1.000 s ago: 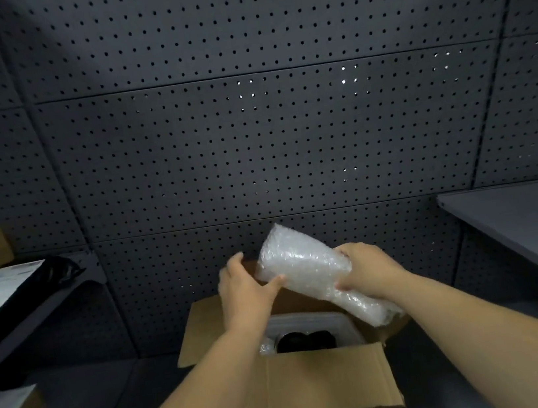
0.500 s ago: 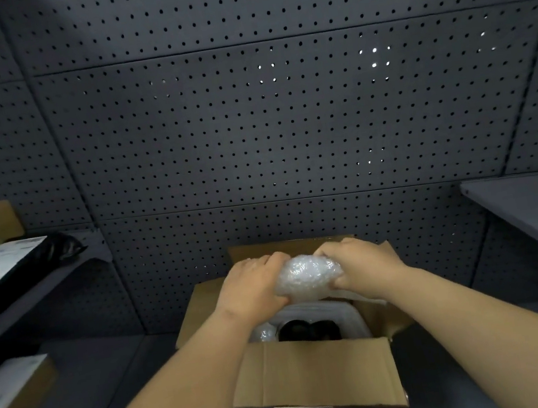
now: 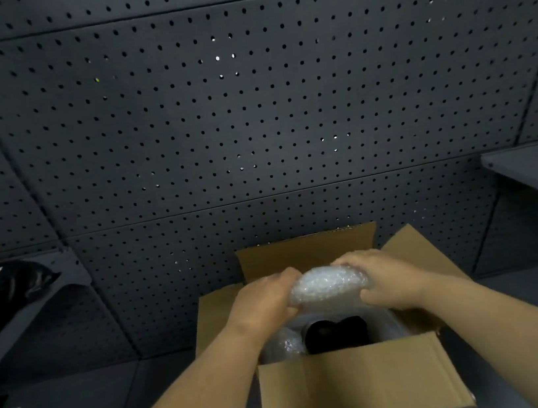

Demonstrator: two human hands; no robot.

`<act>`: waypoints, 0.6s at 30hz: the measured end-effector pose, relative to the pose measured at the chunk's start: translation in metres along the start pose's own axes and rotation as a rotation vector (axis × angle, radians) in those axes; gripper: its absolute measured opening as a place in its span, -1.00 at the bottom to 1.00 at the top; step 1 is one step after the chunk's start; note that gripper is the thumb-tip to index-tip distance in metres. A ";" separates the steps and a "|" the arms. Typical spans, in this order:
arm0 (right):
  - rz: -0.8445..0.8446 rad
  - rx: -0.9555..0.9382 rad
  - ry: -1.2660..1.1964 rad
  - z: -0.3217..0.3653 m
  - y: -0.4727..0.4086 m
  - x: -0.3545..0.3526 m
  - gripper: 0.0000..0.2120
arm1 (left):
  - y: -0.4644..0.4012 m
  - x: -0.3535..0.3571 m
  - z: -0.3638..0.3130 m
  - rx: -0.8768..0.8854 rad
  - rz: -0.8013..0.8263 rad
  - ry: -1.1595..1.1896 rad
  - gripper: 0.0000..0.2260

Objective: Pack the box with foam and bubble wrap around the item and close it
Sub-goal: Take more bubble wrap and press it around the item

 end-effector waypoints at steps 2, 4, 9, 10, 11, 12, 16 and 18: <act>-0.006 0.059 -0.009 -0.003 -0.004 0.004 -0.49 | -0.001 0.010 0.006 0.057 0.048 0.019 -0.54; -0.013 0.095 0.000 -0.004 -0.007 0.009 -0.55 | -0.002 0.019 0.013 0.092 0.083 0.031 -0.53; -0.001 0.172 0.036 -0.016 -0.009 0.024 -0.61 | -0.006 0.045 0.017 0.179 0.163 0.136 -0.61; 0.009 0.183 0.048 -0.020 -0.009 0.029 -0.62 | -0.006 0.050 0.018 0.189 0.180 0.155 -0.62; 0.023 0.190 0.066 -0.023 -0.009 0.034 -0.63 | -0.006 0.056 0.018 0.197 0.197 0.176 -0.63; 0.037 0.190 0.089 -0.026 -0.010 0.039 -0.63 | -0.007 0.063 0.018 0.201 0.221 0.195 -0.64; 0.124 0.188 0.160 -0.035 -0.016 0.064 -0.59 | -0.011 0.086 0.017 0.210 0.336 0.251 -0.66; 0.177 0.180 0.163 -0.039 -0.021 0.075 -0.59 | -0.012 0.097 0.018 0.202 0.395 0.264 -0.66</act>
Point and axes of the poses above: each hand's wrist, its own y-axis away from the middle knuckle, its own x-axis out of the palm, z = x × y, the point moved 8 cm from there along -y, towards the middle knuckle, and after that the axes turned 9 degrees about x, right-handed, at the moved point
